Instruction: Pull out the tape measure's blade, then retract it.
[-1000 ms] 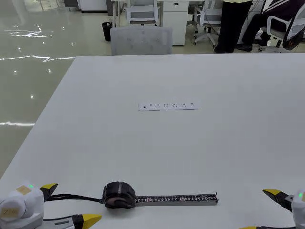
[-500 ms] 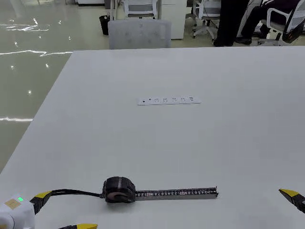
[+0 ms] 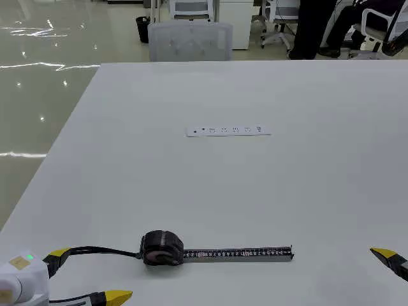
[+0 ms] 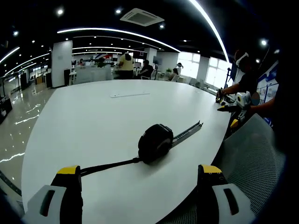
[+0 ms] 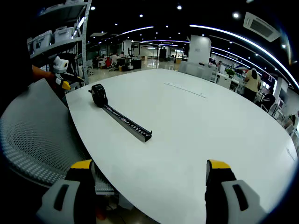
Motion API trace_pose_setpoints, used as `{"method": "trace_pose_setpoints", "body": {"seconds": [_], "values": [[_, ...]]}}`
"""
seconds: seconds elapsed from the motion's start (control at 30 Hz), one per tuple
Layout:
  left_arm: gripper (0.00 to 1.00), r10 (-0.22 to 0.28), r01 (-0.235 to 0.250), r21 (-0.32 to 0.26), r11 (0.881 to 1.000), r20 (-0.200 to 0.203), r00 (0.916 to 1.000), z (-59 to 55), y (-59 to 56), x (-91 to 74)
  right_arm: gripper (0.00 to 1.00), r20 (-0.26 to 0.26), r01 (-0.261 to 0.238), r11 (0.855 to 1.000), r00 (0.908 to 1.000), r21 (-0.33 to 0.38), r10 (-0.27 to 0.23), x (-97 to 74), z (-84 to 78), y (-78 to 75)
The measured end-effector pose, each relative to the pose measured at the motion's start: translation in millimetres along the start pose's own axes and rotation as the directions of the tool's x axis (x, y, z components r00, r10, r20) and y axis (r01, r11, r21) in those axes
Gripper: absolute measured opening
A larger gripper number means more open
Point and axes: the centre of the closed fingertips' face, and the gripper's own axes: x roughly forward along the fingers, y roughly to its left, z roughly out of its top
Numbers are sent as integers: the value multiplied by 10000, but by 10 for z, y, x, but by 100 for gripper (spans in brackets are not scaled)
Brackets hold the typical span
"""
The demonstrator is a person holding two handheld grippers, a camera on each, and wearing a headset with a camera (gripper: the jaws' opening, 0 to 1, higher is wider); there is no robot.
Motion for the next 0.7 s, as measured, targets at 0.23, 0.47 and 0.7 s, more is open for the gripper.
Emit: {"method": "trace_pose_setpoints", "body": {"seconds": [0.23,0.47,0.7], "values": [[100,-66,64,113,9999,169,9998,11,-39,3,100,-9,62,10000,10000,18,-62,-25,-7,-22],[100,-36,34,126,9999,109,9999,43,-129,-1,100,-83,88,9999,9999,55,-88,-45,-27,-25],[100,0,0,93,10000,31,10000,72,-173,-9,100,-275,-2,10000,9996,-8,2,-52,-90,-3]]}}
